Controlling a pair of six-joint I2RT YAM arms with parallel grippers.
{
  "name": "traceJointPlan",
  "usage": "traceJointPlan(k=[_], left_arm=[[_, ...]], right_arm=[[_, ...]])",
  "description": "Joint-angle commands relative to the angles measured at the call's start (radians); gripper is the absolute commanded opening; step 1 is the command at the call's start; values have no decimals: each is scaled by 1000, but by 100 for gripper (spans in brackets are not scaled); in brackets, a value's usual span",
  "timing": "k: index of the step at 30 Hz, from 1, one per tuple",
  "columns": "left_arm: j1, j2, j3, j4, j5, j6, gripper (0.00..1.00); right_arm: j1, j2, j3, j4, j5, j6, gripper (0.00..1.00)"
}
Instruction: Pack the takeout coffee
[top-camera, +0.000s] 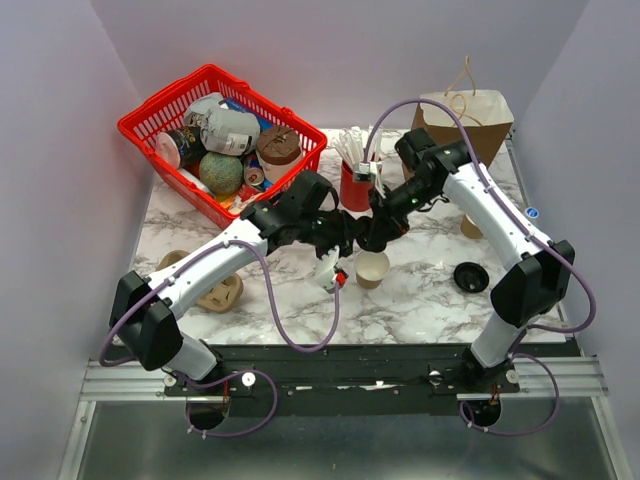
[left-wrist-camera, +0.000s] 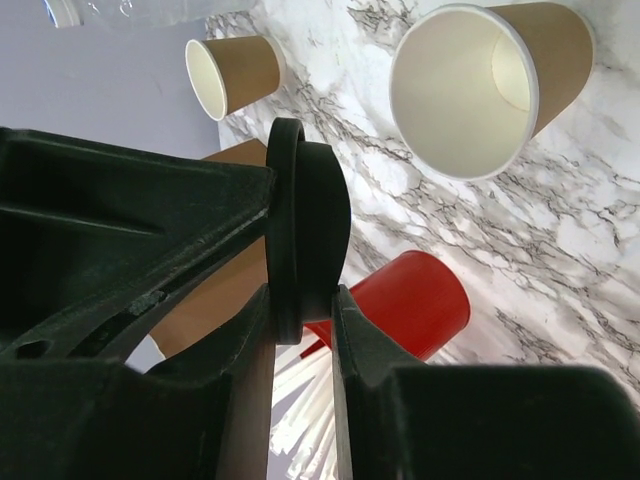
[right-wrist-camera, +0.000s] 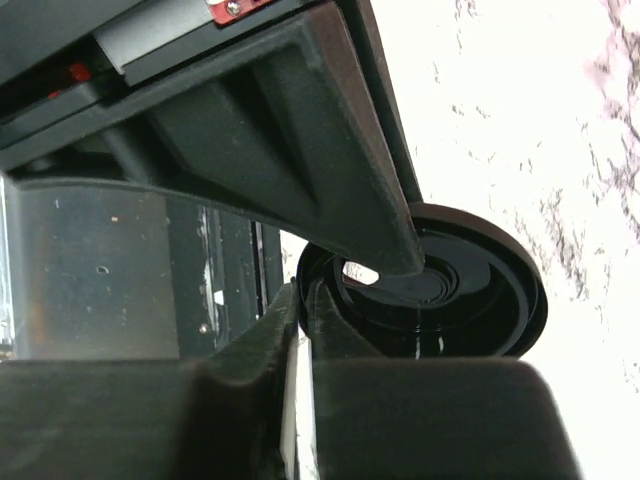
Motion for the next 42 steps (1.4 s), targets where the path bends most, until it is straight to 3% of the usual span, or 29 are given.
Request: traceJointPlan(k=[1,3,7,10,11,12,15,18,20,25,26,27,32,42], left_arm=[[-13,8,18,3,7,17,11],[-13,-8,-6,70,4,-89,11],[-13,-33,-35,155,-2,-416,11],[-13,-47,-39,241,23,-799,11],[-10,-45,-31,253,35,-981,11],[-9,-47,-29,267,53,-1058,11],[-1,-45,-31,297,136,-1357,12],[31,-47,-74,394,159,-1677,14],[69,-38,-115,445,214,-1783,14],[174,14,-225,752,334,-2215,14],[180,15,-289,824,345,-2357,14],[184,13,-324,945,353,-2401,15],[201,36,-391,1049,360,-2530,20],[201,88,-387,1026,333,-2575,25]], right_arm=[[8,7,112,-178,62,19,30],[-4,-16,163,-178,75,19,42],[-54,-87,243,-78,49,106,53],[-102,-251,70,254,79,316,56],[-111,-301,-76,364,108,381,57],[-111,-396,-157,560,145,424,59],[-111,-479,-338,768,180,531,62],[-114,-481,-386,798,181,611,63],[-113,-469,-404,798,182,648,63],[-113,-490,-489,830,202,682,64],[-114,-493,-499,829,205,680,64],[-116,-498,-509,827,208,679,64],[-119,-495,-573,821,194,679,67],[-119,-461,-664,862,247,728,78]])
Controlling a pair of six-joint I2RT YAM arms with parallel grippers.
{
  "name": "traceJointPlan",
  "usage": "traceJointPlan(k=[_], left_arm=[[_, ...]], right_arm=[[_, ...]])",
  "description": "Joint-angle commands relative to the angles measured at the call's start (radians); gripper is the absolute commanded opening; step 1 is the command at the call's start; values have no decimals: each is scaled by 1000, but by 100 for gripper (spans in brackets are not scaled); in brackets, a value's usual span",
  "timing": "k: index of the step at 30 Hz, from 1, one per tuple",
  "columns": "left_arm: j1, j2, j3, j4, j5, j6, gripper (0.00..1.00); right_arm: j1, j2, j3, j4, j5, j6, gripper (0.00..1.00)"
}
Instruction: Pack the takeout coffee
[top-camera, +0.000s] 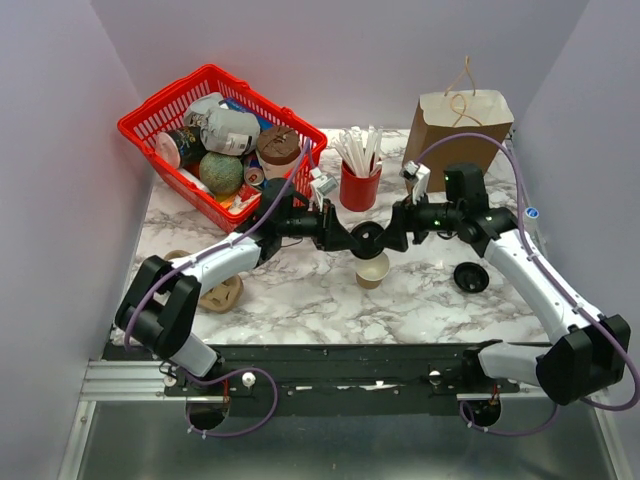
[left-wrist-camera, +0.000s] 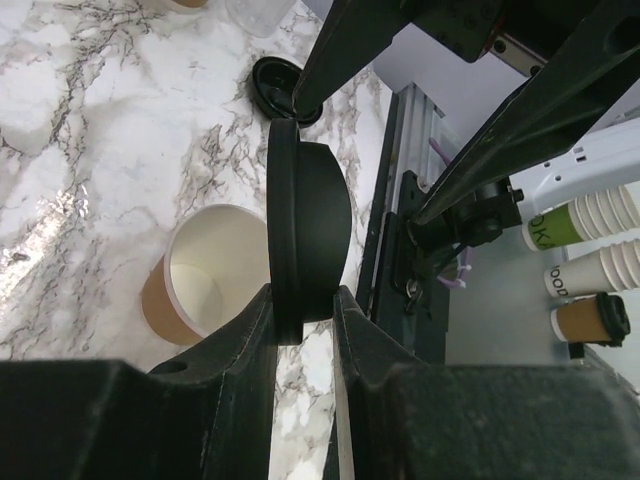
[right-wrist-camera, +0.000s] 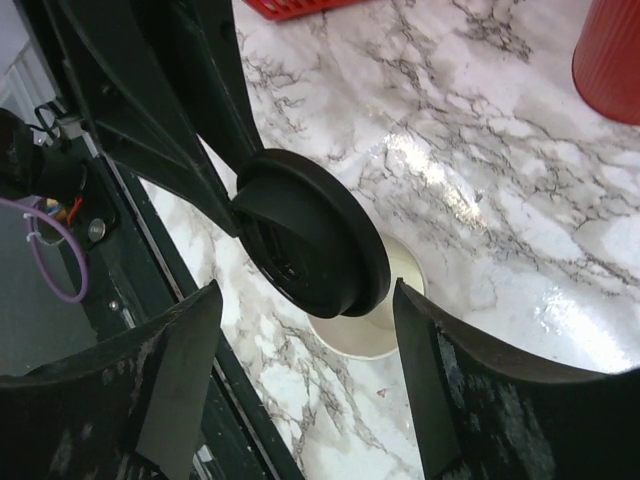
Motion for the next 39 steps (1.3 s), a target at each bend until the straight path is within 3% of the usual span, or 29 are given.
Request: traceJointPlan(k=[1,22,39], left_arm=[[4,41,13,42,20,-68,25],[1,133,-20,55,-7,-109,28],[-2,159,-14,23,-40,-91,38]], right_arm=[[-5,27,-26,32,43,31,78],[-5,125,-86,47,44,-1,79],[-5,182,-107,102,55,47,79]])
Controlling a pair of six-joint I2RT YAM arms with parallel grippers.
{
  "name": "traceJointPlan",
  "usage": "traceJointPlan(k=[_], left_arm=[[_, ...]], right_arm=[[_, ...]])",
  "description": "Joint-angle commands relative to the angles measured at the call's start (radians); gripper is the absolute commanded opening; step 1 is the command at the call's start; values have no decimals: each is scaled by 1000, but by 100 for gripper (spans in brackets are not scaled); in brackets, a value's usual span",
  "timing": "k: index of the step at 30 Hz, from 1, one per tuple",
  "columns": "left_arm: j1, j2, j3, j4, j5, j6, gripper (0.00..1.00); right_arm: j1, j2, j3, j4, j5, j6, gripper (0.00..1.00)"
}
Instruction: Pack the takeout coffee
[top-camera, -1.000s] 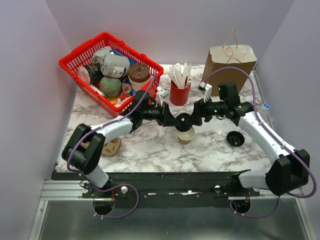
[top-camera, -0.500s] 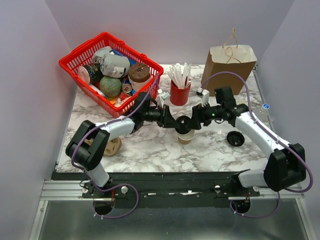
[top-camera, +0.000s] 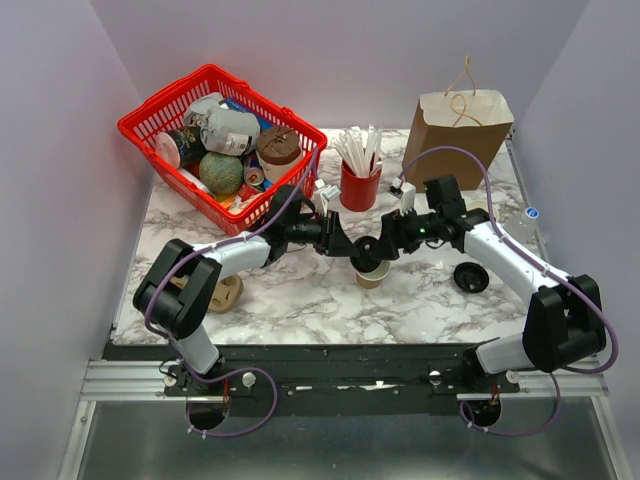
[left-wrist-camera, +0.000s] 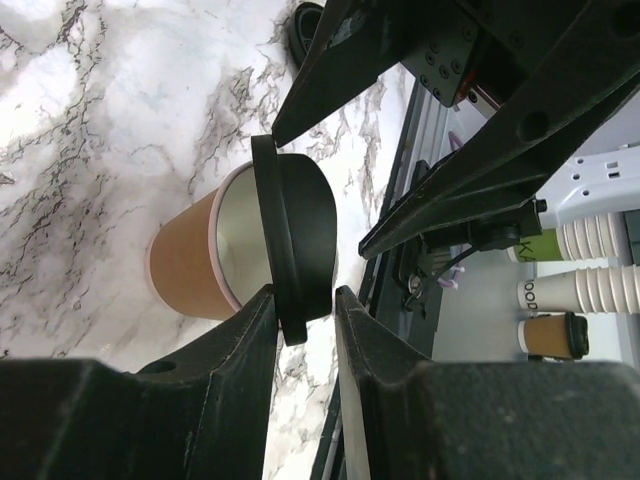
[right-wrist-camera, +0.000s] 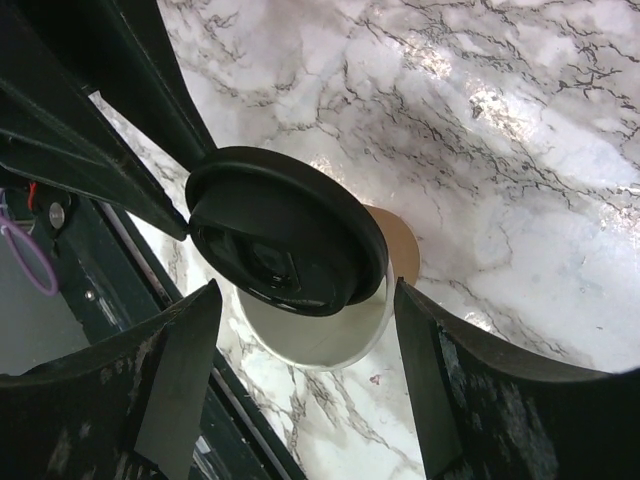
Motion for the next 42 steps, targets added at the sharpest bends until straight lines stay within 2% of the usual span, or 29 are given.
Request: traceJointPlan(k=[1,13,25,32,42], left_arm=[[-2,18,-4,-7,-23,16,38],[-5,17,8,-76,-102,60,42],[-56,21,62,-160,-142,137,43],[-56,6,65,-182,-156,154,45],[-57,-22,52,-180,-162,169,48]], right_arm=[[-5,11,-1,38,14,13,79],[-5,8,-1,38,38,13,78],[-7,5,-8,38,57,13,78],[-7,2,-21,38,32,7,70],[-5,11,-35,32,40,-5,69]])
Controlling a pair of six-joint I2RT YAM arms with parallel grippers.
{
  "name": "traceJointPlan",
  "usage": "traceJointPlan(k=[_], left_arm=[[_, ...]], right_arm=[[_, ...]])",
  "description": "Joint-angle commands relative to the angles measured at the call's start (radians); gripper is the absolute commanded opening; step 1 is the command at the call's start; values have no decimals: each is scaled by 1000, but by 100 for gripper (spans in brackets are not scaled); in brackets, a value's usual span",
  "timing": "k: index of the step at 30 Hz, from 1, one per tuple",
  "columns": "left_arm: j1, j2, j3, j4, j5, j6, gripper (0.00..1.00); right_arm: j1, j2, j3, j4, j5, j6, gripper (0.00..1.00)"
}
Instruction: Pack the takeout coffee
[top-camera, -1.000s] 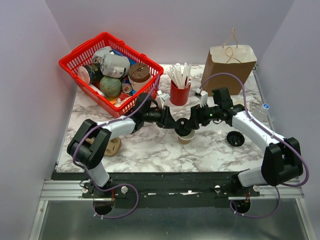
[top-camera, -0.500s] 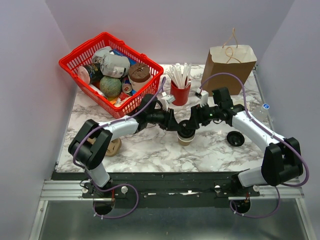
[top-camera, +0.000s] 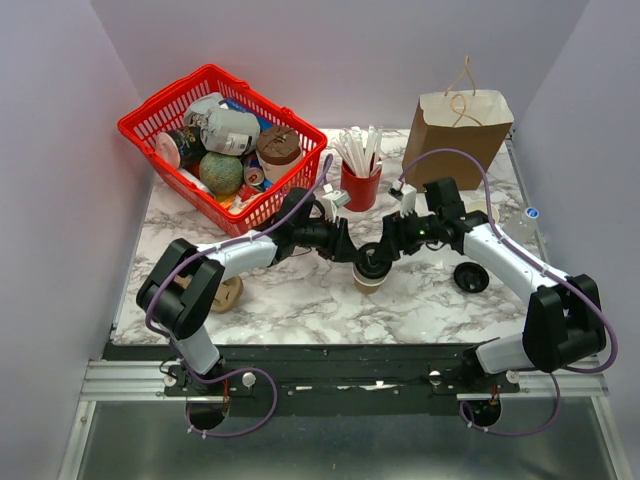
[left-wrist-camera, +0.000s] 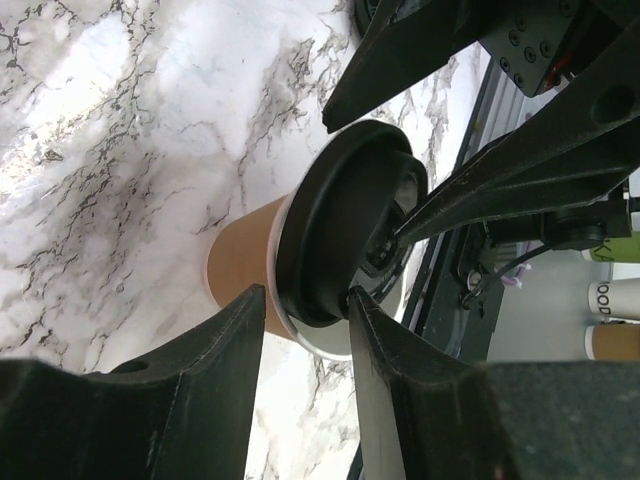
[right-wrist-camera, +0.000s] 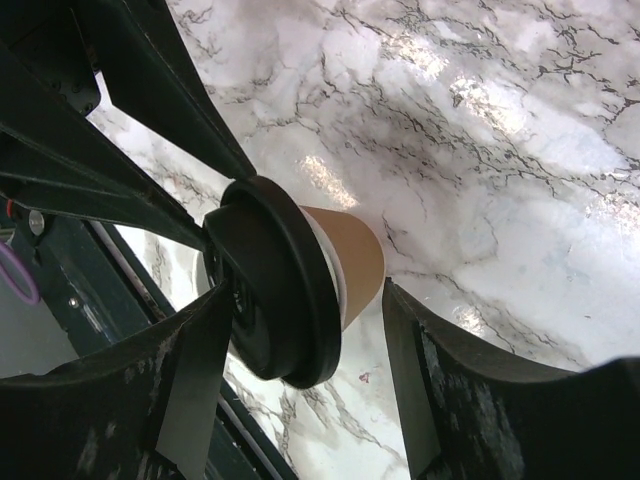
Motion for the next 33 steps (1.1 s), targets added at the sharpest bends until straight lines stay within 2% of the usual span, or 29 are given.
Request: traceJointPlan(k=[1,9,10,15,23,33], left_arm=[[-6,-36,7,-11,-23,17,48],[-6,-56,7,24,2,13,51],[-4,-58,10,29,5,13,57],[-6,-61,24,24,-6,22,57],[-4,-73,24,-8,-47,48,57],[-4,-78,13,-28,-64,68,57]], right_arm=[[-7,10,-13,12,3,-14,69],[-5,8,-17,5,-5,-26,68],[-5,10,-19,5,-6,-26,68],[-5,13,-20,-1,-14,-29,67],[-5,14,-4,-20,-46,-37,57],[-5,8,-4,-46,-54,-61,54]])
